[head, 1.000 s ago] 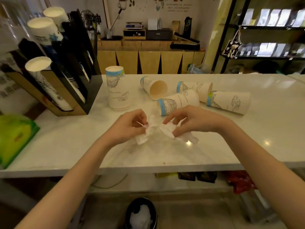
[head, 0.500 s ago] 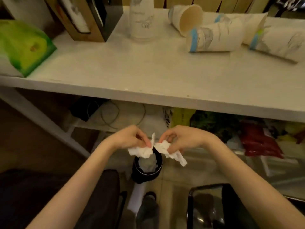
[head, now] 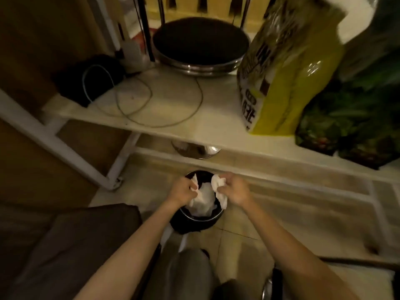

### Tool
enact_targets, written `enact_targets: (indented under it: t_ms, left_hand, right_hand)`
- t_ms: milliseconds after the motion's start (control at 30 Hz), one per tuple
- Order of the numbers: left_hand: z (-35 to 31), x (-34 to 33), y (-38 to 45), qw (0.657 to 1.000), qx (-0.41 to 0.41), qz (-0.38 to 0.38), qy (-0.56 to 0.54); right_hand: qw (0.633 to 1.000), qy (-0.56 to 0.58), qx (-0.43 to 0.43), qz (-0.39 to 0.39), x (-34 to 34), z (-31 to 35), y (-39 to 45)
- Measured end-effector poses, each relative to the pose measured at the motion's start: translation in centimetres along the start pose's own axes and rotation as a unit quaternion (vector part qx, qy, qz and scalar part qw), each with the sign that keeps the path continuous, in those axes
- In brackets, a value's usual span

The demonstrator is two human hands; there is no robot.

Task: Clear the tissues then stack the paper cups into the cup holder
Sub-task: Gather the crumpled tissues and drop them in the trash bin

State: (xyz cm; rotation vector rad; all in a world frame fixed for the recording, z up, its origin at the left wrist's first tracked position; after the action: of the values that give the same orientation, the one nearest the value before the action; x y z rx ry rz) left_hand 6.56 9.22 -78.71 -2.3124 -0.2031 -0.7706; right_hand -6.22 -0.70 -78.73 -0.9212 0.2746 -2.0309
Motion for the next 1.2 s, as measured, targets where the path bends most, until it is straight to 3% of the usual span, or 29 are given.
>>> enact_targets:
  t_ms: [100, 267, 467, 567, 800, 967, 1200]
  left_hand:
    - [5.2, -3.8, 5.3, 1.000, 0.030, -0.002, -0.001]
    - [10.7, -9.0, 12.1, 0.999, 0.034, 0.010, 0.024]
    - [12.8, -11.8, 15.2, 0.998, 0.018, 0.031, 0.048]
    - [12.2, -10.7, 14.8, 0.999, 0.005, 0.004, 0.039]
    - [6.4, -6.4, 9.9, 0.998, -0.049, 0.004, 0.044]
    - [-2.2, -0.1, 1.2, 0.991, -0.129, -0.011, 0.040]
    - [-14.1, 8.3, -12.0, 0.978, -0.195, -0.002, 0.078]
  right_hand:
    - [0.999, -0.029, -0.003, -0.017, -3.5, -5.0, 4.2]
    - [0.999, -0.038, -0.010, 0.024, -9.4, -11.6, 10.9]
    - [0.995, -0.076, -0.014, 0.067, -12.3, -14.0, 14.6]
    - [0.992, -0.102, -0.019, 0.073, -11.7, -13.6, 14.9]
    - [0.996, -0.048, 0.043, 0.056, -8.1, -8.1, 9.8]
    - [0.993, 0.067, 0.098, 0.004, -1.5, 0.0, 1.5]
    - [0.978, 0.133, 0.151, -0.053, 7.9, 11.6, -12.4]
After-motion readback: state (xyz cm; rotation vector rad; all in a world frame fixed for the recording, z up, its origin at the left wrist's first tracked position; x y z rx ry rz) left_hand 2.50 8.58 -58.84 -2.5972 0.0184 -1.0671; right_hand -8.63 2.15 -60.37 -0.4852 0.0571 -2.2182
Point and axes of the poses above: each hand's wrist, its own y-axis towards the middle knuckle, its own x-axis out of the back of the hand, z = x × y, the point moved 8 cm from there along y, towards the middle knuckle, and after that the axes turned 9 degrees about z, right-handed, at the moved point
